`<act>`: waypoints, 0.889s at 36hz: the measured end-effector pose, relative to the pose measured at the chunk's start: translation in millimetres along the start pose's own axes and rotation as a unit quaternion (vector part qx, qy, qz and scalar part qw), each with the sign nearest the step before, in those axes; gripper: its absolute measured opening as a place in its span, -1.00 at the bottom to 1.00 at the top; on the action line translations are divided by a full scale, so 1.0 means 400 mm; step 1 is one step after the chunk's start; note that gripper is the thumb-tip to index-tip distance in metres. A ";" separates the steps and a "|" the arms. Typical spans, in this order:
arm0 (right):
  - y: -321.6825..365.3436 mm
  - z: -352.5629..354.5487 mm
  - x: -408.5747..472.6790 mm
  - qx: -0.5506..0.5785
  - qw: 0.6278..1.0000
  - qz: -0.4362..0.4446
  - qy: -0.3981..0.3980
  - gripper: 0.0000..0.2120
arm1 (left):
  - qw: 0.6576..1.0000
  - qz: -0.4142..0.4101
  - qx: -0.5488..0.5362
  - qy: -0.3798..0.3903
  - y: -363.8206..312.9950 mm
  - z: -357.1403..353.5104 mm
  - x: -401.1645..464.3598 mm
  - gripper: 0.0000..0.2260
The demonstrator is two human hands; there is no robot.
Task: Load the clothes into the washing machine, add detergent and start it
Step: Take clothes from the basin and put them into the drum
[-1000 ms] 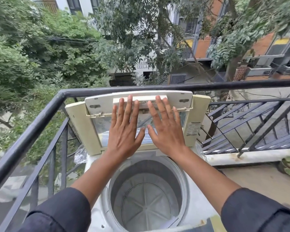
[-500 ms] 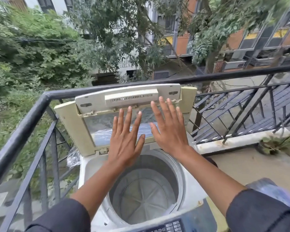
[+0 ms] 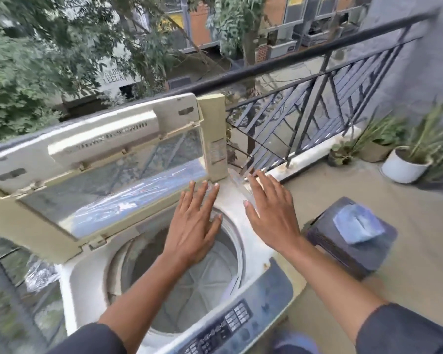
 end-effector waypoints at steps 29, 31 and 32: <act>-0.755 -0.592 0.191 0.075 0.952 -0.051 0.292 -0.45 | 0.914 0.332 -0.133 0.190 -0.195 -0.696 0.534 -0.44; -0.782 -0.661 0.176 0.080 0.945 -0.059 0.312 -0.45 | 0.885 0.394 -0.155 0.196 -0.168 -0.767 0.519 -0.46; -0.792 -0.698 0.169 0.082 0.941 -0.061 0.322 -0.46 | 0.867 0.426 -0.165 0.198 -0.155 -0.801 0.508 -0.47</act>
Point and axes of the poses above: each hand's wrist, its own x-axis towards the middle knuckle, its own z-axis out of the back of the hand, y = z × x, the point moved 6 cm from there along x, towards the middle knuckle, and after that the axes turned 8 degrees about -y, right-handed, at the moved point
